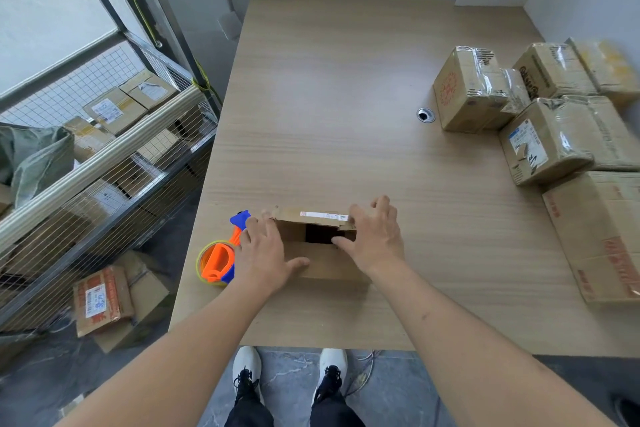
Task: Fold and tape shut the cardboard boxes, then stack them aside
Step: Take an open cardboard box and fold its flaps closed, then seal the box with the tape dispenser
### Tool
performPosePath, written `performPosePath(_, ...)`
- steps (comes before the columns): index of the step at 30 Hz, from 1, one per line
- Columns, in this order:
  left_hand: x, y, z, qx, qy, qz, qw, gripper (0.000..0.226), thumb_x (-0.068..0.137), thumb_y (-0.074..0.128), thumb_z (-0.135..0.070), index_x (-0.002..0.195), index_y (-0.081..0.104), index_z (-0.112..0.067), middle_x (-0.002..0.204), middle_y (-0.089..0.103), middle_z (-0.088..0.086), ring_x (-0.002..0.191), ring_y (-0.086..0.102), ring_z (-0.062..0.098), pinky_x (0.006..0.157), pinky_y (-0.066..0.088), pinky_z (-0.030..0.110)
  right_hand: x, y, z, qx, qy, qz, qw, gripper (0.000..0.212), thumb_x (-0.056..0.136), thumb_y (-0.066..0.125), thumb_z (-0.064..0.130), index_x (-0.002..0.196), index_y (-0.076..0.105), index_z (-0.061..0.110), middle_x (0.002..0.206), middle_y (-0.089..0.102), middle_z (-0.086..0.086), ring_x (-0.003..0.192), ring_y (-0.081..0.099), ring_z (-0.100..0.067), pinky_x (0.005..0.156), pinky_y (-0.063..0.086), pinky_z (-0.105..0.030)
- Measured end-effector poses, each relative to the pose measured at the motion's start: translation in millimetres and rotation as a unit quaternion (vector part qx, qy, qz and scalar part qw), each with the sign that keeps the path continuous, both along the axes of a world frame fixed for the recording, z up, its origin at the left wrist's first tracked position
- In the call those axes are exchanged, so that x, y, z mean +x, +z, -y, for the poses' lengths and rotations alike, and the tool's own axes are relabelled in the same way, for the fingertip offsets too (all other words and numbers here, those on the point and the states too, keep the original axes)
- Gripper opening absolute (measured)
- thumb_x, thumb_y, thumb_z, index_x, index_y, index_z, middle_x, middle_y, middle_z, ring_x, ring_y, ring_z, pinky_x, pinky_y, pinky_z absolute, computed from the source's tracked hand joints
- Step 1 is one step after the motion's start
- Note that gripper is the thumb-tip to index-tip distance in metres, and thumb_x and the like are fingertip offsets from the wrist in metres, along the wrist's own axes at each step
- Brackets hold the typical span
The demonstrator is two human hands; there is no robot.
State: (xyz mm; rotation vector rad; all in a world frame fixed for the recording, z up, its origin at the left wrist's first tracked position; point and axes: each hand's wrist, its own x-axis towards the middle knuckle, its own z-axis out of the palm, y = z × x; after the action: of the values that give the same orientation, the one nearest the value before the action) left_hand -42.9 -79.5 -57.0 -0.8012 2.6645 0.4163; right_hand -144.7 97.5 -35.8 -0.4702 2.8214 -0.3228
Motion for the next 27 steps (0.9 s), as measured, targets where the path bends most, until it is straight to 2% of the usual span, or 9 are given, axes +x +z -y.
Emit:
performPosePath(4,21,-7,14,0.046,0.049,-0.014,0.998,0.118,0.078,0.054,-0.085,0.159,0.008,-0.012,0.148,0.025,0.018,0.135,0.038,0.039,0.106,0.042,0.048,19,-12,3,0.007,0.010,0.065,0.998,0.061,0.080,0.074,0.065,0.125,0.054,0.029,0.134,0.038,-0.003,0.130,0.040,-0.025,0.101,0.047,-0.039)
performPosePath(8,50,-18,43,0.045,0.037,-0.093,0.994,0.070,0.097,0.053,-0.046,0.152,0.031,-0.007,0.132,0.041,0.019,0.114,0.052,0.042,0.095,0.044,0.047,34,-23,4,0.005,0.007,0.069,0.998,0.060,0.088,0.069,0.061,0.135,0.050,0.031,0.155,0.027,-0.008,0.151,0.020,-0.029,0.116,0.036,-0.044)
performPosePath(10,60,-23,54,0.011,0.022,-0.098,0.995,0.063,0.096,0.060,-0.033,0.148,0.038,-0.005,0.127,0.044,0.020,0.105,0.055,0.042,0.091,0.045,0.047,39,-28,3,-0.022,-0.006,0.066,0.998,0.055,0.090,0.067,0.059,0.135,0.053,0.031,0.163,0.021,-0.008,0.155,0.010,-0.029,0.121,0.030,-0.046)
performPosePath(12,64,-26,59,-0.018,0.024,-0.083,0.996,0.071,0.095,0.066,-0.037,0.150,0.036,-0.003,0.128,0.045,0.022,0.104,0.054,0.040,0.092,0.046,0.046,45,-36,-1,-0.056,-0.013,0.065,0.996,0.054,0.092,0.066,0.056,0.137,0.053,0.032,0.167,0.016,-0.007,0.157,0.004,-0.028,0.125,0.024,-0.048)
performPosePath(15,65,-31,67,0.023,0.104,-0.048,0.993,0.094,0.091,0.070,-0.049,0.157,0.021,-0.005,0.134,0.045,0.025,0.116,0.052,0.040,0.097,0.046,0.044,52,-45,-5,-0.072,0.000,0.051,0.996,0.060,0.092,0.063,0.057,0.144,0.050,0.029,0.170,0.012,-0.008,0.158,-0.001,-0.028,0.128,0.010,-0.046)
performPosePath(17,69,-38,74,0.039,0.111,-0.045,0.992,0.106,0.087,0.074,-0.051,0.161,0.007,-0.015,0.136,0.049,0.023,0.119,0.054,0.040,0.096,0.047,0.047,53,-48,-5,-0.066,0.006,0.048,0.997,0.063,0.093,0.060,0.058,0.146,0.048,0.028,0.170,0.011,-0.009,0.158,-0.002,-0.027,0.128,0.007,-0.045)
performPosePath(20,73,-44,82,0.032,0.077,-0.055,0.995,0.106,0.089,0.073,-0.039,0.161,-0.004,-0.035,0.134,0.055,0.013,0.113,0.058,0.039,0.090,0.046,0.049,53,-51,-9,-0.054,0.002,0.048,0.997,0.066,0.092,0.057,0.063,0.150,0.045,0.032,0.171,0.009,-0.005,0.158,-0.003,-0.023,0.128,0.011,-0.043)
performPosePath(24,71,-37,87,0.114,0.090,-0.183,0.972,0.105,0.086,0.076,-0.020,0.159,0.006,-0.048,0.138,0.054,0.001,0.108,0.060,0.035,0.093,0.047,0.048,57,-55,-8,-0.051,0.004,0.049,0.997,0.068,0.092,0.054,0.066,0.151,0.042,0.035,0.171,0.007,-0.002,0.158,-0.003,-0.021,0.127,0.018,-0.044)
performPosePath(27,65,-19,93,0.205,0.001,-0.291,0.935,0.107,0.083,0.079,-0.003,0.160,0.018,-0.046,0.139,0.052,-0.006,0.118,0.055,0.020,0.093,0.044,0.032,66,-61,2,-0.078,0.017,0.047,0.996,0.067,0.092,0.059,0.062,0.151,0.044,0.032,0.172,0.008,-0.004,0.159,-0.002,-0.022,0.128,0.015,-0.042)
